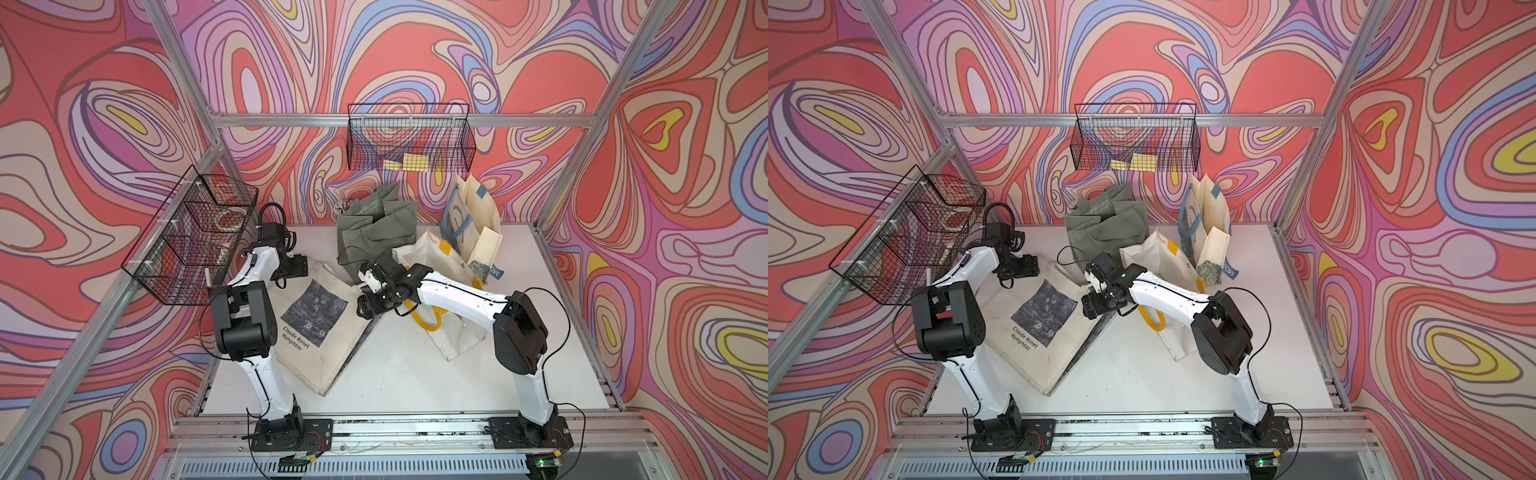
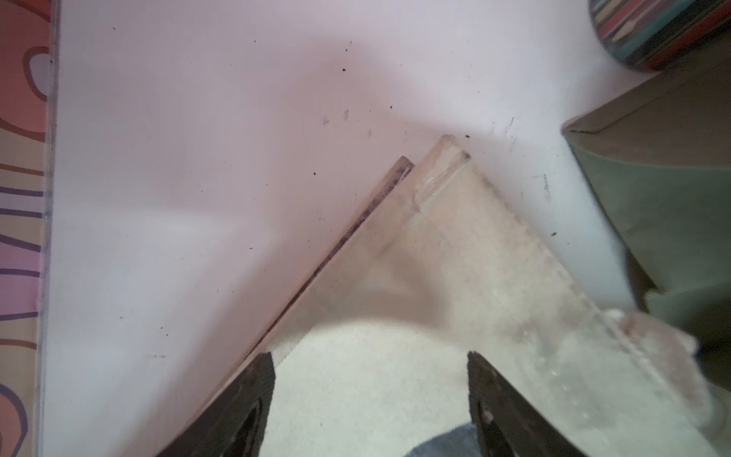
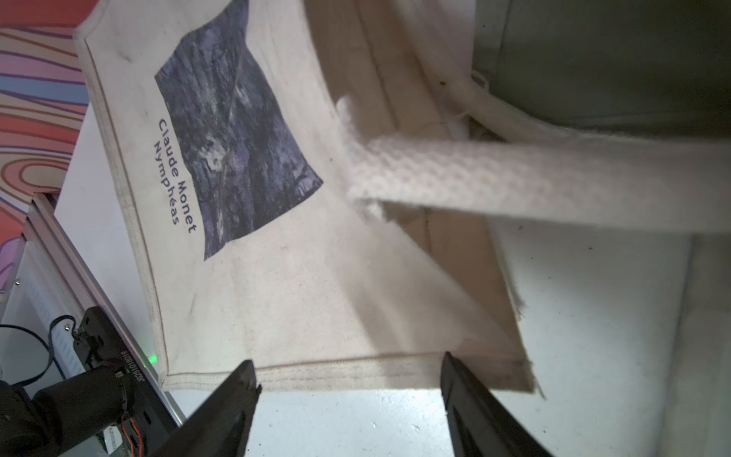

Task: Put away the canvas bag
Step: Place the canvas bag at the center of the board.

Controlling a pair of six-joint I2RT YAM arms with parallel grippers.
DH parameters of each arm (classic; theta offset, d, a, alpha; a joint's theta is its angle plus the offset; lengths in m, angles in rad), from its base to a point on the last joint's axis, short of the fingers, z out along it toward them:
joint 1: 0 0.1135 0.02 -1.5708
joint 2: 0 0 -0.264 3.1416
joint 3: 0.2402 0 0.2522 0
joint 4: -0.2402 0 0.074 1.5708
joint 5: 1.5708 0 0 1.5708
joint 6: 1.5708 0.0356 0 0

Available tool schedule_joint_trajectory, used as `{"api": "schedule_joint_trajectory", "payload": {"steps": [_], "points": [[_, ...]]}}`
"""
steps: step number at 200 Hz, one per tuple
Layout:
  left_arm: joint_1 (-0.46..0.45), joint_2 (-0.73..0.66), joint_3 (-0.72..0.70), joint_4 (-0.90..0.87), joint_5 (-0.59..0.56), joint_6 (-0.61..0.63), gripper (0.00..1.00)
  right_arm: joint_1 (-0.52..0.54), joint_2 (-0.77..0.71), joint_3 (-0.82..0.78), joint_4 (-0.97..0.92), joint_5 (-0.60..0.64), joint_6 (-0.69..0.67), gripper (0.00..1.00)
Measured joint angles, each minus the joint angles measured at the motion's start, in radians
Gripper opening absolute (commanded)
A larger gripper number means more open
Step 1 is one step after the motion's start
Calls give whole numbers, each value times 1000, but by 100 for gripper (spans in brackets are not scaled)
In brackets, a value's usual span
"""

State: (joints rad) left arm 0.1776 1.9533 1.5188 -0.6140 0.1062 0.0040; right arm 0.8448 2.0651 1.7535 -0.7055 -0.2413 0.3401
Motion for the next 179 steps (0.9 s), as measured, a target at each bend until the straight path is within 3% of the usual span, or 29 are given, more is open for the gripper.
{"api": "schedule_joint_trajectory", "payload": {"steps": [41, 67, 81, 116, 123, 179], "points": [[0, 10, 0, 43, -8, 19, 77, -6, 42, 37, -9, -45, 19, 78], [0, 32, -1, 55, -11, 22, 52, -18, 56, 32, -8, -86, 32, 76], [0, 41, -5, 63, -19, 22, 46, -28, 56, 28, 3, -115, 43, 75], [0, 42, -32, 71, -55, 25, 6, -46, 58, 27, 26, -175, 55, 70], [1, 42, -35, 69, -65, 25, 0, -47, 60, 27, 32, -188, 58, 67], [56, 39, -77, 8, -173, -37, 0, -47, 171, 82, 36, -249, 59, 21]]}}
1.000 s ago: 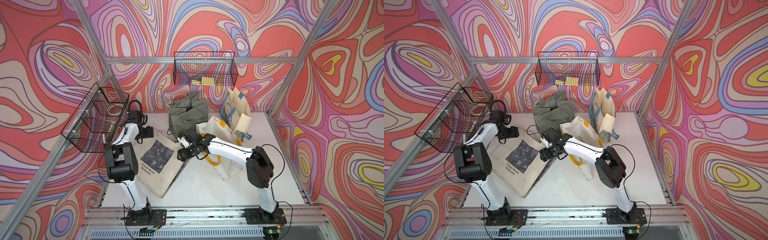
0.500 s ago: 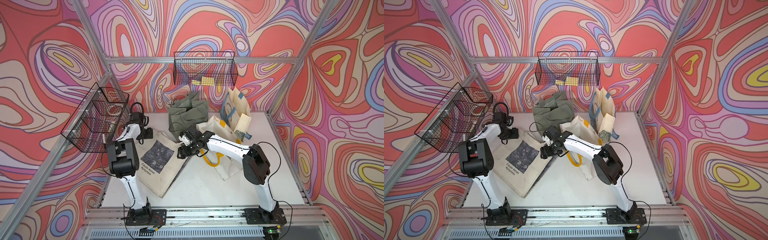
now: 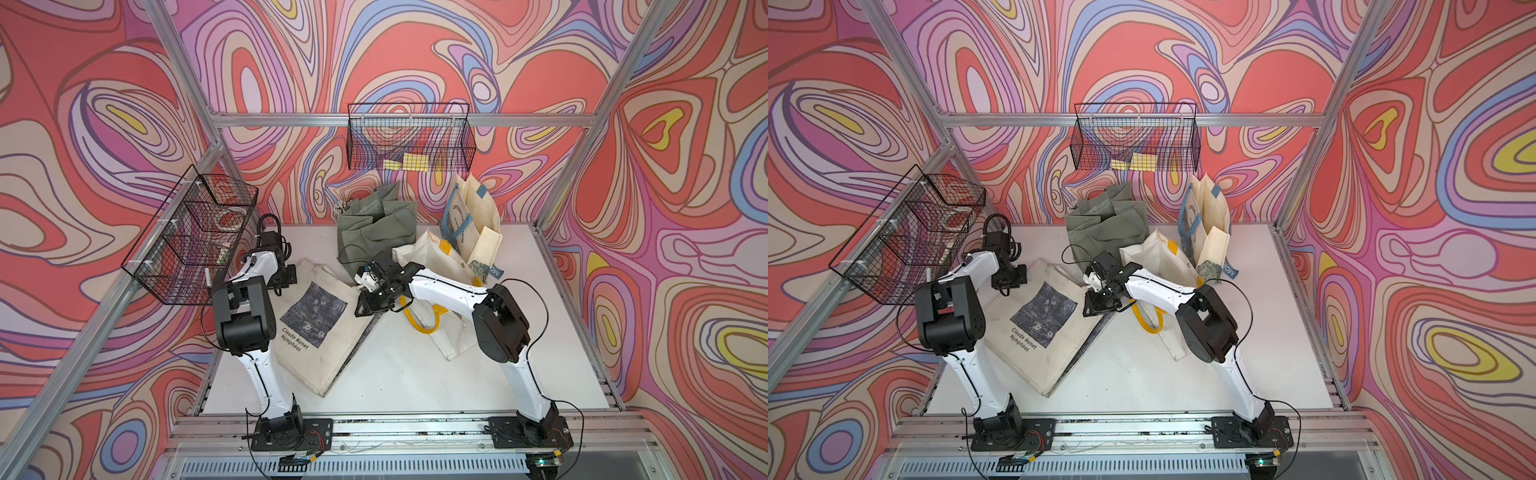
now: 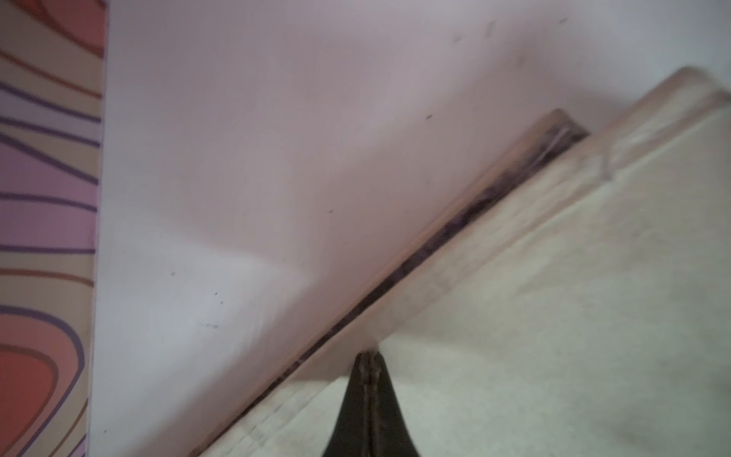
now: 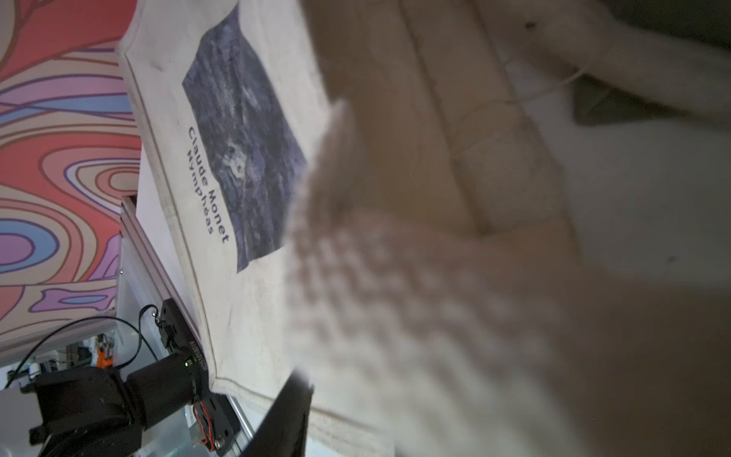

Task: Put away the canvas bag
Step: Place the canvas bag at the center of the board.

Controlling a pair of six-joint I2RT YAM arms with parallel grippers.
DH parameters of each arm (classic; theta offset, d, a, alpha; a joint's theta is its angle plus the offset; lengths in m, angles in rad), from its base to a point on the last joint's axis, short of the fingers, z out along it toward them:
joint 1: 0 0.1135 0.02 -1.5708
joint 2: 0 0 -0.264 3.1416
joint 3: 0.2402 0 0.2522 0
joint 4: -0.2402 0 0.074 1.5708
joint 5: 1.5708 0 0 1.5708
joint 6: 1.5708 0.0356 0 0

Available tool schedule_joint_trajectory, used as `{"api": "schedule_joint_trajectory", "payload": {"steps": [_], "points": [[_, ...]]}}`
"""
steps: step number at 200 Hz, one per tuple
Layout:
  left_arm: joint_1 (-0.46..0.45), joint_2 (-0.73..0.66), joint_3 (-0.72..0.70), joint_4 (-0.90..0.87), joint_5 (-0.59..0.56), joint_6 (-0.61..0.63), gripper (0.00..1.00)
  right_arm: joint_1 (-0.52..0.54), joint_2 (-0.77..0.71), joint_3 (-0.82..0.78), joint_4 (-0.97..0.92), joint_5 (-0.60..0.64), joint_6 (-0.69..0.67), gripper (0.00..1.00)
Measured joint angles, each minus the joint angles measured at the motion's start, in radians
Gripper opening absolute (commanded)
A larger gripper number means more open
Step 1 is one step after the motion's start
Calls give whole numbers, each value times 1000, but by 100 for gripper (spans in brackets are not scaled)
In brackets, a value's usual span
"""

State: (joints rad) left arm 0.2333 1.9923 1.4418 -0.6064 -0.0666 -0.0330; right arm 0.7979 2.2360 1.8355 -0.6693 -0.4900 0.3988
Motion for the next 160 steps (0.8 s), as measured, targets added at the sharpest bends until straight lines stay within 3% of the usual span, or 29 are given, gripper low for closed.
{"api": "schedule_joint_trajectory", "payload": {"steps": [31, 65, 86, 107, 127, 160], "points": [[58, -61, -143, -13, -64, -39, 0, 0, 73, 106, -43, 3, -11, 18], [84, -263, -289, -21, -154, -89, 0, 9, 158, 265, -89, 21, -38, 18], [79, -380, -319, -18, -142, -103, 0, 23, 202, 344, -120, 55, -59, 18], [56, -443, -322, -14, -42, -87, 10, 44, 183, 311, -114, 113, -76, 33], [-3, -439, -279, -41, 34, -60, 15, 61, 98, 169, -85, 172, -90, 51], [-185, -424, -217, -87, 138, -45, 32, 59, -45, 66, -79, 261, -113, 59]]}}
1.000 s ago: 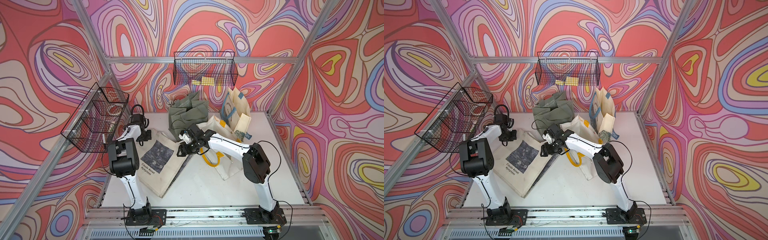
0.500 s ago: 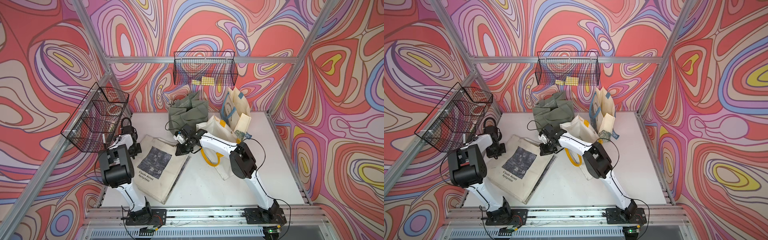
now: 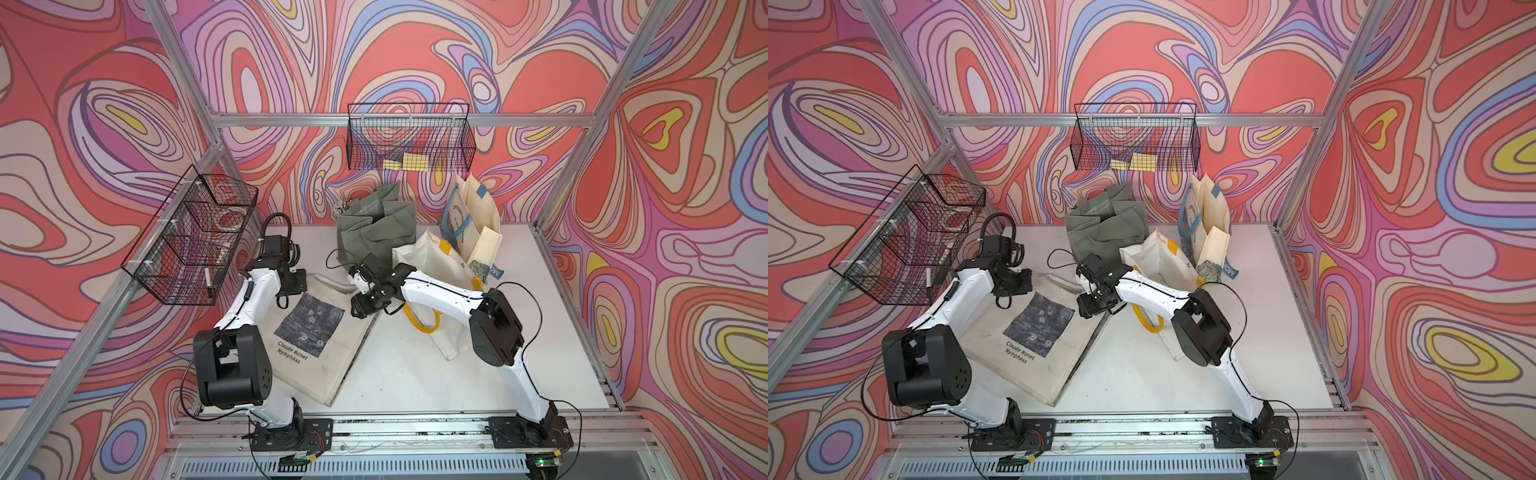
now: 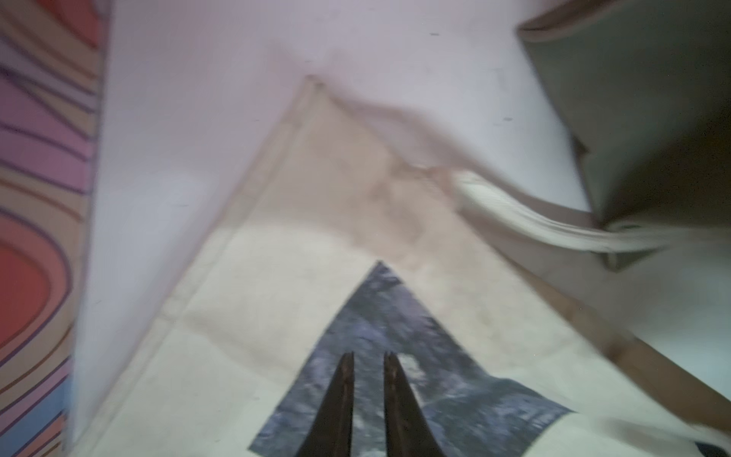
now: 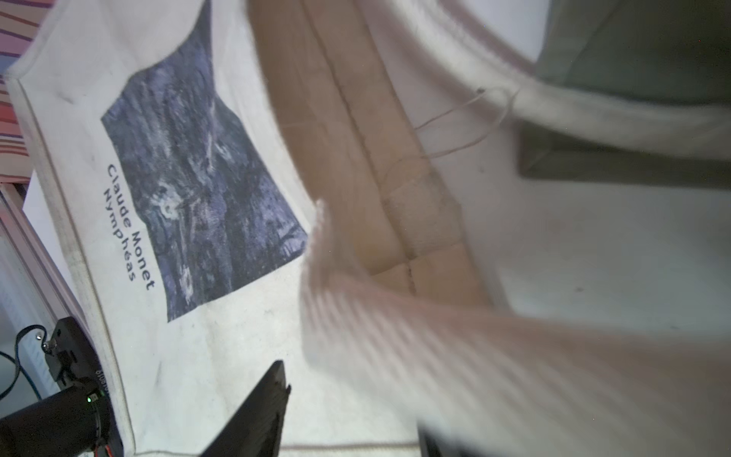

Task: Put away the canvas bag
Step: Place the canvas bag at the center of the board.

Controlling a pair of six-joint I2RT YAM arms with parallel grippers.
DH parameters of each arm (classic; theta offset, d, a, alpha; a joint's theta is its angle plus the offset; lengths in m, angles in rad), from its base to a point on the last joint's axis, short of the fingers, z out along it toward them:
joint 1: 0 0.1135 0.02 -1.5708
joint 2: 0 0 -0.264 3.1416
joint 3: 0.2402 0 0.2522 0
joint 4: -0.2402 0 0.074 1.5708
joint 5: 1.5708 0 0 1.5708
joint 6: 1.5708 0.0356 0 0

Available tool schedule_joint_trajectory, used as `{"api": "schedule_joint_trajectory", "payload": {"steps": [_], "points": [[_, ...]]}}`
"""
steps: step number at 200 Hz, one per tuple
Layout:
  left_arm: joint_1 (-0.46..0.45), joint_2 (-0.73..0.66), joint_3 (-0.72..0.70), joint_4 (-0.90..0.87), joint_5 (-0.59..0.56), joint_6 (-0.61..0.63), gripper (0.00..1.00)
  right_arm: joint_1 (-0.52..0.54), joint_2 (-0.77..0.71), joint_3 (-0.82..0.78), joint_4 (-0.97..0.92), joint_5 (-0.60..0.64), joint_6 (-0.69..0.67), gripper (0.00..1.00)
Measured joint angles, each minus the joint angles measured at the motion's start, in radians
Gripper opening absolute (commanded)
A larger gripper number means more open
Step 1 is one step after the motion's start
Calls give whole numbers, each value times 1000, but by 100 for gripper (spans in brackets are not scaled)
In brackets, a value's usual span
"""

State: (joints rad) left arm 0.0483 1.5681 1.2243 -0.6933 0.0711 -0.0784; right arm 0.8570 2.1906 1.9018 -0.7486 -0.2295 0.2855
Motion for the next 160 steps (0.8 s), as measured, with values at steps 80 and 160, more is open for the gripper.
{"api": "schedule_joint_trajectory", "payload": {"steps": [80, 160], "points": [[-130, 167, -31, -61, 112, -90, 49, -6, -294, -186, 51, 167, -6, 68], [25, 248, -76, 45, 55, -349, 49, -6, -296, -259, 52, 197, 15, 70]]}}
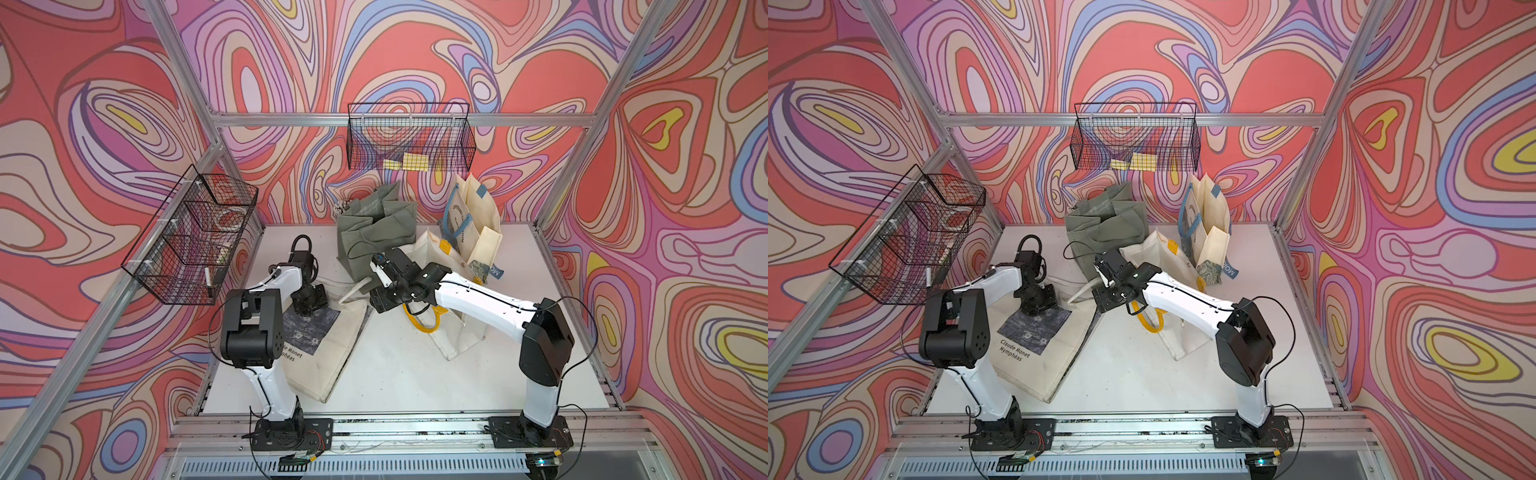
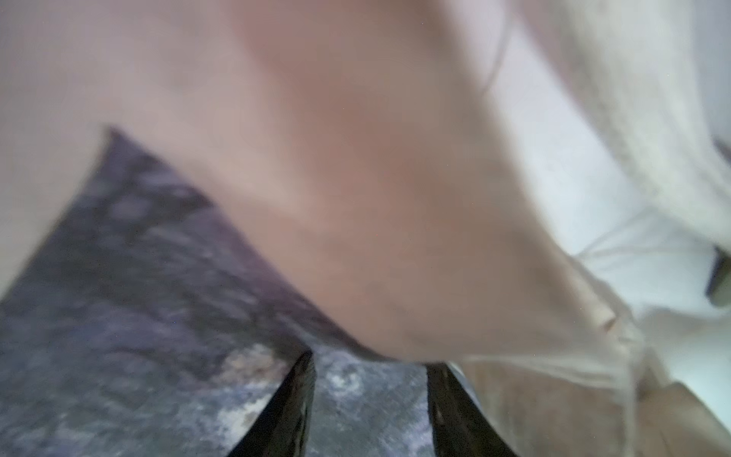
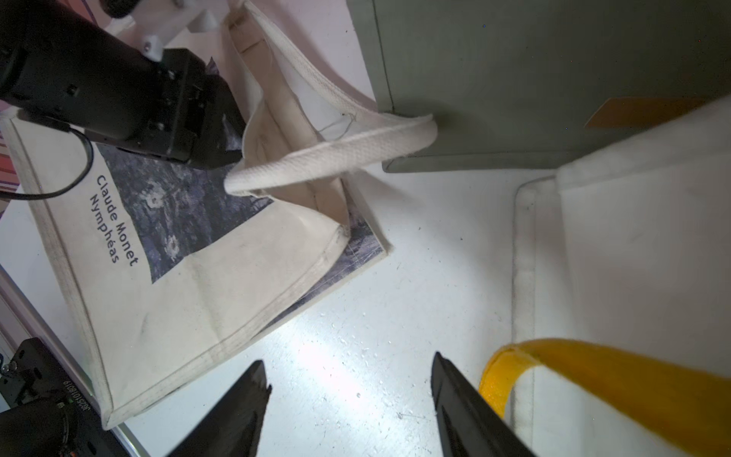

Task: Put away the canvas bag
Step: Place the canvas bag at the center of the board.

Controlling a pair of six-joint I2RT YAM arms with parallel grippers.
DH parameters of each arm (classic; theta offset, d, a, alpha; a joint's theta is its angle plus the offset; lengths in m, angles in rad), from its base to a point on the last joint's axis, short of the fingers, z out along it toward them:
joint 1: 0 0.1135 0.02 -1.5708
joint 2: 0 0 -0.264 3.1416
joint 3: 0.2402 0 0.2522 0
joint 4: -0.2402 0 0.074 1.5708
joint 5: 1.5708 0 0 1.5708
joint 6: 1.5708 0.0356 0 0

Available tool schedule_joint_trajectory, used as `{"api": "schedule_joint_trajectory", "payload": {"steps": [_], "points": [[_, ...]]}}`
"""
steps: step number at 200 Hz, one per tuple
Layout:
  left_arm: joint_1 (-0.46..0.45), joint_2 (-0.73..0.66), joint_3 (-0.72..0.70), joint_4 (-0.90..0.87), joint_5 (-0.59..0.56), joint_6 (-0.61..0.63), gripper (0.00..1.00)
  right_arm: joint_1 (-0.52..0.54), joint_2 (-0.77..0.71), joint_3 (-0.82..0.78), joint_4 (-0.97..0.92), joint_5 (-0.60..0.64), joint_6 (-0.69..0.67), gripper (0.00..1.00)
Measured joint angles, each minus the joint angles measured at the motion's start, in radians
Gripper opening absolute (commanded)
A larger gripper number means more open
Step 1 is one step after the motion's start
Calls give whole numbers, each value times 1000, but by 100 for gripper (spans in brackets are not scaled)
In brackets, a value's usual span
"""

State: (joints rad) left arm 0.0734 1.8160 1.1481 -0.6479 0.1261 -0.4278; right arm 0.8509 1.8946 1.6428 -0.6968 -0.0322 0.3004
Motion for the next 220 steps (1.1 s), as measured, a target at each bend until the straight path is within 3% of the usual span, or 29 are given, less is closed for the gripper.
{"api": "schedule_joint_trajectory", "payload": {"steps": [31, 52, 112, 138, 165, 220], "points": [[170, -94, -109, 50, -30, -64, 49, 0, 13, 12, 0, -13, 0, 70], [201, -119, -117, 58, -21, -66, 49, 0, 37, 31, 2, -24, -1, 70], [134, -335, -82, 102, 45, 55, 52, 0, 58, 45, -1, -29, -16, 71], [106, -295, 11, 57, 50, 105, 42, 0, 58, 45, -2, -27, -19, 71], [47, -229, 2, -3, 55, 126, 31, 0, 49, 34, 3, -10, -19, 71], [-13, -186, -68, -89, 111, 42, 28, 0, -2, -6, 6, 34, -19, 71]]}}
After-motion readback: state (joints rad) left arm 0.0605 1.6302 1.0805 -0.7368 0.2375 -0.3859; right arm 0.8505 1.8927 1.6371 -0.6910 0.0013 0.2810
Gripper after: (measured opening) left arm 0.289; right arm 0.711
